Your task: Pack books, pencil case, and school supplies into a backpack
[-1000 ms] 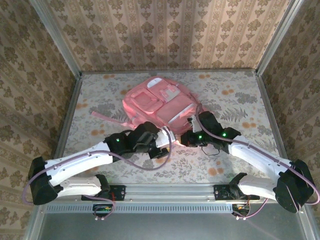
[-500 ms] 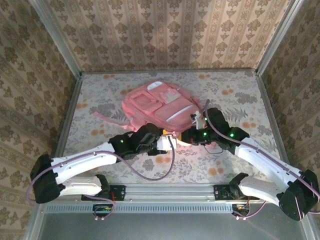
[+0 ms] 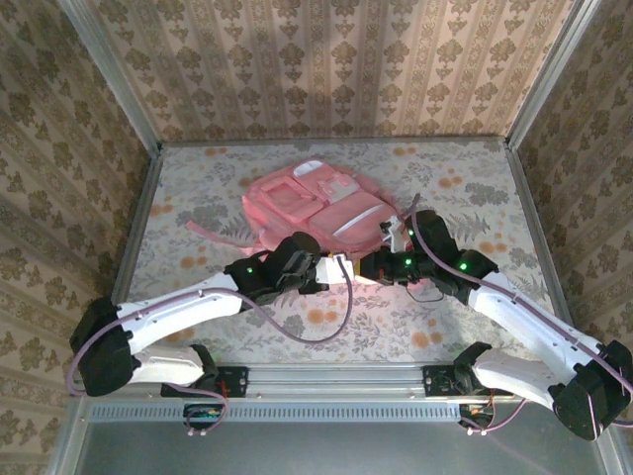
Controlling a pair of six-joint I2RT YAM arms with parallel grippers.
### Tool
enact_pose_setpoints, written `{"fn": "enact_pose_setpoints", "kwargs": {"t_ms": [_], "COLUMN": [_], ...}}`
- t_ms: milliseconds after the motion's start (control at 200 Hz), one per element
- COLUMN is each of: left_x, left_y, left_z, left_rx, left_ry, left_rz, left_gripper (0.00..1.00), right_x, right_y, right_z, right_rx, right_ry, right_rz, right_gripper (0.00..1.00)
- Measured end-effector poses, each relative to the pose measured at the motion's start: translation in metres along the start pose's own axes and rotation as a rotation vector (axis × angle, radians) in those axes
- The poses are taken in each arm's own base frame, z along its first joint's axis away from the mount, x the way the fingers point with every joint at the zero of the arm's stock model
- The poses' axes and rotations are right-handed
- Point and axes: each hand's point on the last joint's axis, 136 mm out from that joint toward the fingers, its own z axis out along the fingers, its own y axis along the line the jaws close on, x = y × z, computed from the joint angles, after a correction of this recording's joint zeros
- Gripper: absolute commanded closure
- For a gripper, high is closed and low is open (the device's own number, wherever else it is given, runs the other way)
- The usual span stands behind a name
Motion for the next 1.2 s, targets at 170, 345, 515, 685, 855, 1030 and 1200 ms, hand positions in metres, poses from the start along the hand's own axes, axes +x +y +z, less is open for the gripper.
{"fn": "enact_pose_setpoints", "kwargs": {"t_ms": [170,345,515,685,855,1030,1200], "left_x": [-0.007,-0.015,-0.021,-0.025,-0.021,-0.016,-0.010], "left_y": [0.010,0.012,0.008,0.004,-0.003,-0.005,-0.006], "left_z": [-0.005,-0.012,-0.013,-0.012,-0.004,0.001,0.001], "left_rx": [-0.025,-0.023,0.004,0.029,0.057,0.060,0.058], "left_ry": [-0.035,-0.078,-0.114,-0.133,-0.115,-0.085,-0.060], "left_rz": [-0.003,-0.001,-0.001,-0.024,-0.067,-0.093,-0.119], "left_gripper": [1.00,1.00,1.00,1.00,1.00,1.00,1.00], "right_x": [-0.005,-0.009,-0.010,-0.002,0.004,0.007,0.009], "right_y": [0.002,0.001,-0.005,-0.001,-0.008,-0.007,-0.003], "right_z": [-0.008,-0.018,-0.029,-0.028,-0.019,-0.006,0.007], "right_rx": [0.044,0.119,0.204,0.184,0.145,0.120,0.083], "right_ry": [-0.016,-0.030,-0.043,-0.043,-0.067,-0.054,-0.042], "right_rz": [-0.041,-0.126,-0.204,-0.224,-0.171,-0.139,-0.103], "right_gripper": [1.00,1.00,1.00,1.00,1.00,1.00,1.00]}}
